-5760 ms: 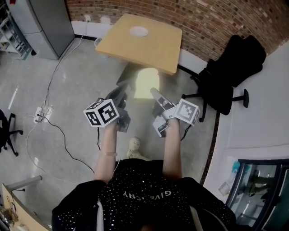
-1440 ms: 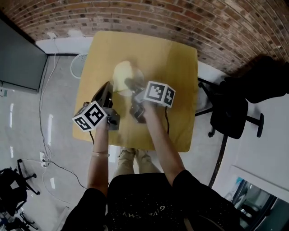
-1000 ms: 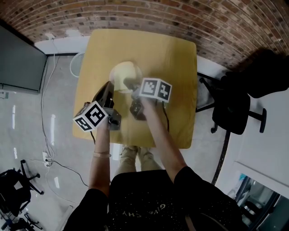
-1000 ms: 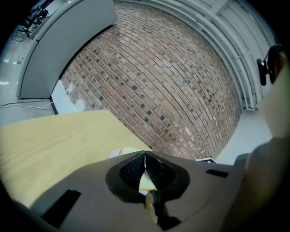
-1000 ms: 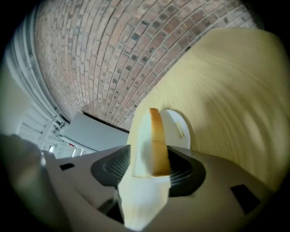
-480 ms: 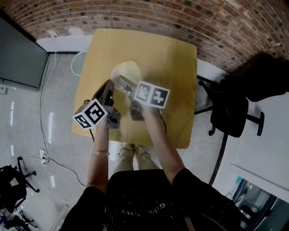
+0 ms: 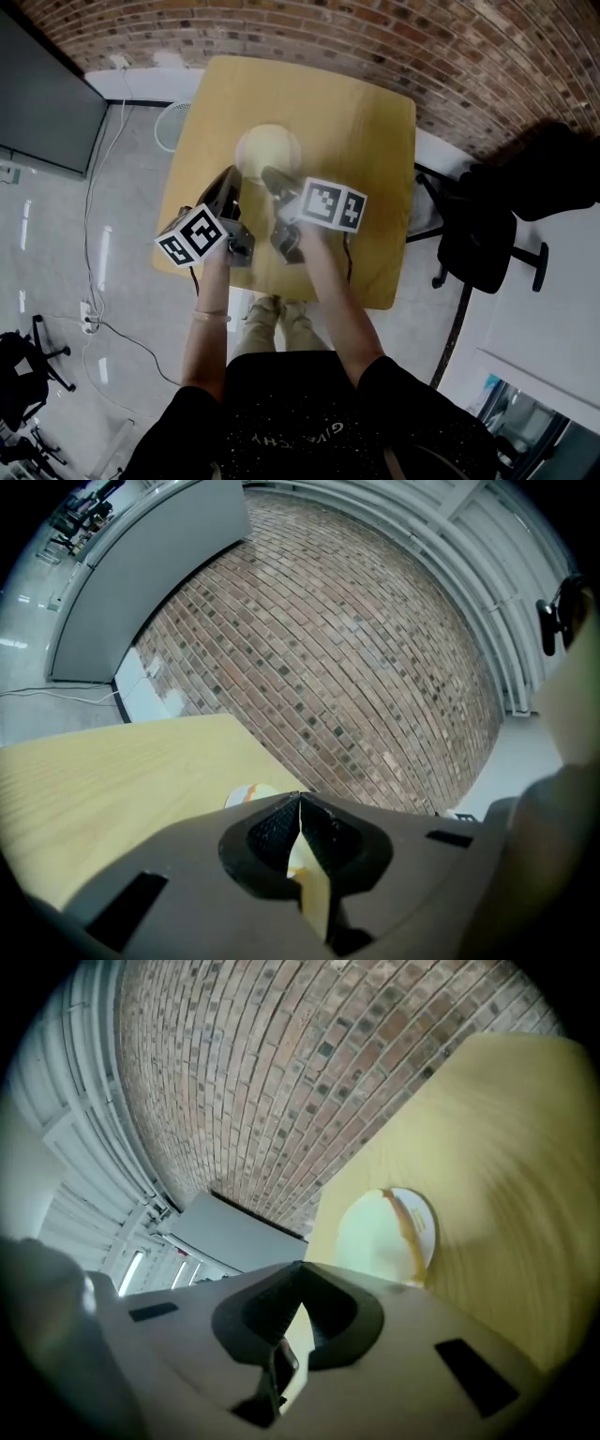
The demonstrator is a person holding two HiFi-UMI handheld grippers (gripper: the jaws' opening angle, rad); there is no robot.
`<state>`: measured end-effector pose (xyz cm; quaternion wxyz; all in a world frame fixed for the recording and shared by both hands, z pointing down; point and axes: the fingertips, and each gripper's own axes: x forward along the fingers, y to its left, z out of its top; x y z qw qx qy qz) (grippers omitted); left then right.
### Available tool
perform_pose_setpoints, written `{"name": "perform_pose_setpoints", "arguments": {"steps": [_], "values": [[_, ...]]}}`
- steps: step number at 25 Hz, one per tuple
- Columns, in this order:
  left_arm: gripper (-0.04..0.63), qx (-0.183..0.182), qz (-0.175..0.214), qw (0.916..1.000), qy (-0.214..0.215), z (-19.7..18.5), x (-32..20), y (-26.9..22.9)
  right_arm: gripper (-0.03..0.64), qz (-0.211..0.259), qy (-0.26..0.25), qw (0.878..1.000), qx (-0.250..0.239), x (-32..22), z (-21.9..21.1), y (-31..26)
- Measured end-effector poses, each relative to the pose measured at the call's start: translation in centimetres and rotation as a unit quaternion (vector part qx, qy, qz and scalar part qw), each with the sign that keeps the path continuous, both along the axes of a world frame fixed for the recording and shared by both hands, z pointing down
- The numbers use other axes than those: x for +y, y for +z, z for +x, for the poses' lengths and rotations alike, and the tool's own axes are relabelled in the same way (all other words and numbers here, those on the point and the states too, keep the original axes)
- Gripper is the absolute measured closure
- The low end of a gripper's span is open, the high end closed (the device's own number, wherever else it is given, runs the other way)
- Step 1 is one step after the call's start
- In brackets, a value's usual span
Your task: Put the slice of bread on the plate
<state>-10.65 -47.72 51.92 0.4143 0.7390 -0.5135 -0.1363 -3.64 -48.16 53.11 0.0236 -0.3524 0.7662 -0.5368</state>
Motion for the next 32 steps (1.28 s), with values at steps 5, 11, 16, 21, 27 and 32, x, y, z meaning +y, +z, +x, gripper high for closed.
{"name": "perform_pose_setpoints", "arguments": {"steps": [5,11,16,21,27,32], "values": [[0.584,0.002,-0.002,1.0000,-0.001,-0.2,0.5,0.0,0.604,-0.009,-0.018,0.999,-0.050,0.6,-1.5,-0.7],[0.584,0.007,-0.003,1.0000,0.000,-0.3,0.8,0.3,0.604,-0.009,-0.020,0.998,-0.059,0.8,-1.8,-0.8],[0.583,0.009,-0.006,0.9999,0.002,-0.3,0.8,0.5,0.604,-0.010,-0.021,0.998,-0.054,0.7,-1.8,-0.5],[0.584,0.010,-0.009,0.9999,0.001,-0.4,0.7,0.6,0.604,-0.014,-0.022,0.998,-0.054,0.7,-1.9,-0.3],[0.584,0.012,-0.011,0.9999,0.001,-0.5,0.5,0.7,0.604,-0.014,-0.020,0.998,-0.054,0.4,-1.8,-0.3],[0.584,0.008,-0.014,0.9999,-0.002,-0.6,0.6,0.8,0.604,-0.015,-0.020,0.998,-0.054,0.4,-1.8,-0.2]]}}
